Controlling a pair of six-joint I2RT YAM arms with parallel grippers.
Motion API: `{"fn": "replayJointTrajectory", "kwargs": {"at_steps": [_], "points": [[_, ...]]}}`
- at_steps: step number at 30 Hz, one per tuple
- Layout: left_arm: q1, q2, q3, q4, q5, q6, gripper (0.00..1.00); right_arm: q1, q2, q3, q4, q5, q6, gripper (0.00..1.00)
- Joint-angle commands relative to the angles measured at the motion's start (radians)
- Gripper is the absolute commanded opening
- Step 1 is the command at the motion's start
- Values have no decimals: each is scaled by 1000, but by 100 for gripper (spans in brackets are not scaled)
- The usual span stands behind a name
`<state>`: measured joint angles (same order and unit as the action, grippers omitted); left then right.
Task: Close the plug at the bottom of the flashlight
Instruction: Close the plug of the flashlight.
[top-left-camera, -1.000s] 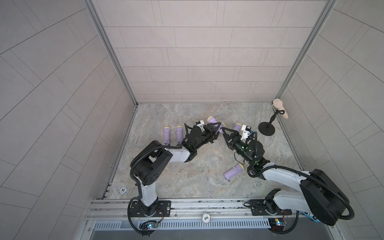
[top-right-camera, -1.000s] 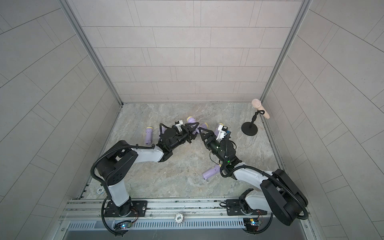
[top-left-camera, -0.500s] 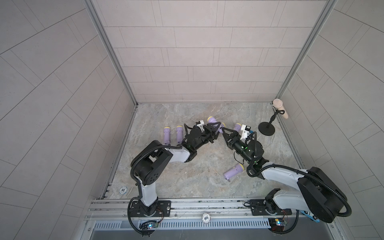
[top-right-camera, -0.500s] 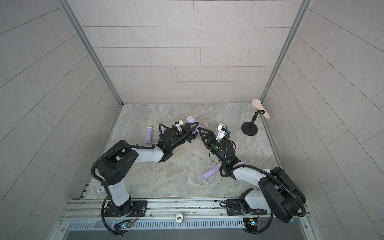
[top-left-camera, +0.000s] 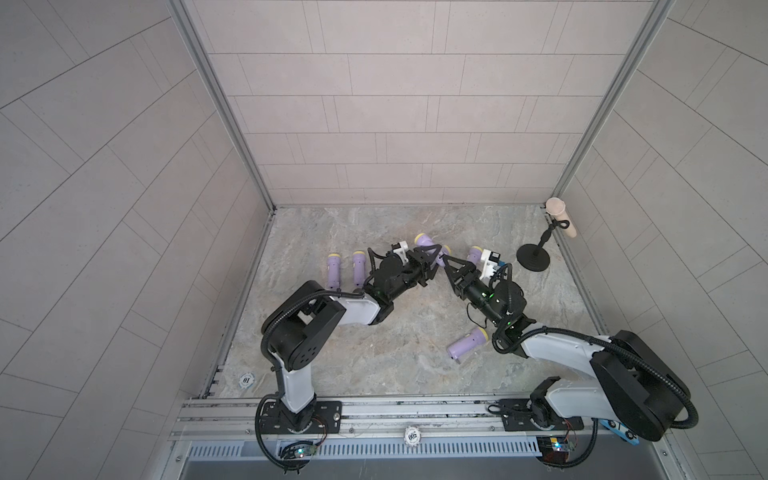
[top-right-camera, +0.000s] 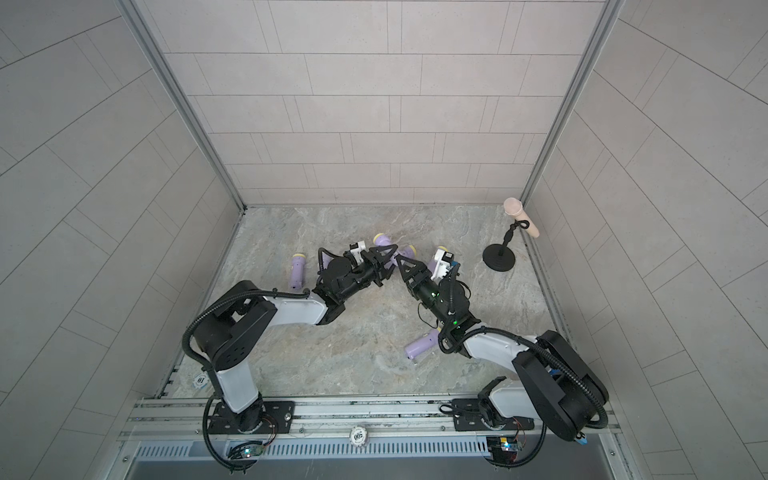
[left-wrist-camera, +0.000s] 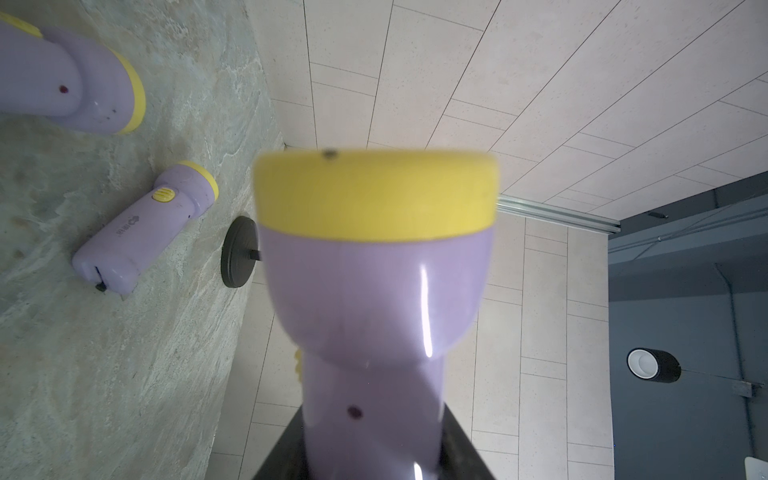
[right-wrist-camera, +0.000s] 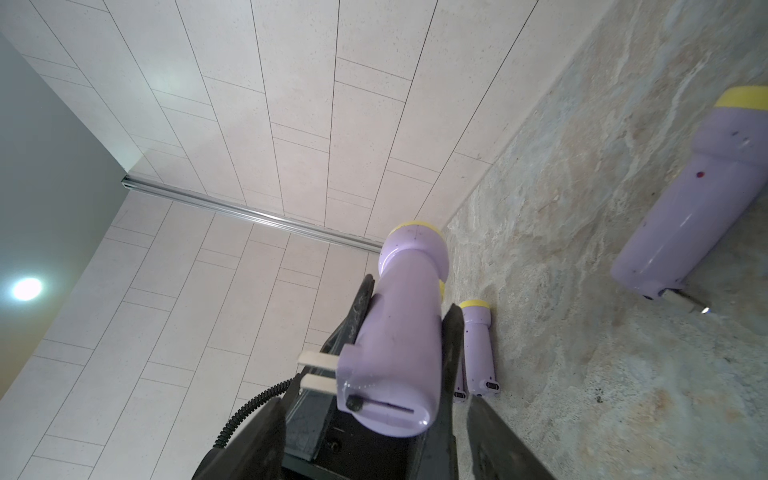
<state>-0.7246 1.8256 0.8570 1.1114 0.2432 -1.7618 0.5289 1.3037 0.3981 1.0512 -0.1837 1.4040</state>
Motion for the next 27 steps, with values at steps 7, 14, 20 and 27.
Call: {"fn": "replayJointTrajectory", "kwargs": {"at_steps": [7,14,20,27], "points": [[5,-6,-13,62,17,-25,0,-4,16,-2,59,-3,13,67],[6,-2,-11,69,22,-29,0,-4,28,-1,75,-3,21,66],[5,-3,-11,71,25,-31,0,-4,45,-1,97,-3,33,65],[5,-3,-13,70,24,-34,0,-3,49,1,109,-8,36,63]]}}
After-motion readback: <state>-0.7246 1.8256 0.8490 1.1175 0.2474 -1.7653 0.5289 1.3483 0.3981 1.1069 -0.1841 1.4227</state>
